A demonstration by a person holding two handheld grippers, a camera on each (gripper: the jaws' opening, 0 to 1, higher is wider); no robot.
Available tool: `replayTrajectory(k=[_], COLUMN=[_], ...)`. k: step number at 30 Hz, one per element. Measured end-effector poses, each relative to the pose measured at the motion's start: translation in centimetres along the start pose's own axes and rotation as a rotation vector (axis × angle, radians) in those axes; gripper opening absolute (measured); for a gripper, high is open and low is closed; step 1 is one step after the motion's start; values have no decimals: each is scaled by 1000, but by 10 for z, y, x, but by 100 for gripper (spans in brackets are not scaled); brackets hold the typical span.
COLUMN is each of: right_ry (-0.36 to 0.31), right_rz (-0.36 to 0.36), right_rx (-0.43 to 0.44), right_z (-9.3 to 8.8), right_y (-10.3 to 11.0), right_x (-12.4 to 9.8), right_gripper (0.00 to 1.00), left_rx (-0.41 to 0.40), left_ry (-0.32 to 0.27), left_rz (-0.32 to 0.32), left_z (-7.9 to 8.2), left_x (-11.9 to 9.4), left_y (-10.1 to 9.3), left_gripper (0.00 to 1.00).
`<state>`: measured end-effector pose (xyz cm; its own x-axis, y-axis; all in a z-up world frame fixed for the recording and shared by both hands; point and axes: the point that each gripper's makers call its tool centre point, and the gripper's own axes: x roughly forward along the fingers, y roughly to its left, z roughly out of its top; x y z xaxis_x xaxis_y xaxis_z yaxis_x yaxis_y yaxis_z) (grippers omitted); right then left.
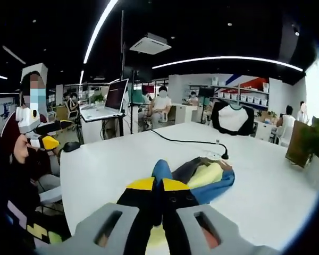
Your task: Fold the garment on the visible template until the final outline fits inside the template.
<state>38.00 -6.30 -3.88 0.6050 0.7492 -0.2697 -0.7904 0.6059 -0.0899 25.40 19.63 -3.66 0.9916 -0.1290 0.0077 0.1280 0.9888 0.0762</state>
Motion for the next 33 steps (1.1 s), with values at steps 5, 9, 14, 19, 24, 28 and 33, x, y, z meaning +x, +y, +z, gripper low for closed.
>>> replayTrajectory(k=[5,9,14,19,24,28,33], right_ry=[3,13,16,15,29,47,61], right_rz=[-74,-156,-210,-263,-331,-401,-454], right_rx=[-52,-66,-72,-66,-88,-122,-108], right_z=[18,29,38,44,50,51,46], right_y=[-27,-60,-85,-106,-130,-152,-177], right_x=[-7,-16,-24,-36,-47,-57,-69], right_gripper=[0,0,0,0,0,0,0], left_rx=[-14,-12,-13,-8,-7,-6,-5], left_ry=[2,5,15,15,22,25,29], left_rz=[-11,-8,-8,-11,-11,-17,-19], left_z=[-2,-2,-4,-4,-5,-6,-7], left_x=[1,1,3,3,4,5,7], left_y=[-2,-1,-1,-2,-3,-4,-5], left_gripper=[100,100,100,100,100,100,100])
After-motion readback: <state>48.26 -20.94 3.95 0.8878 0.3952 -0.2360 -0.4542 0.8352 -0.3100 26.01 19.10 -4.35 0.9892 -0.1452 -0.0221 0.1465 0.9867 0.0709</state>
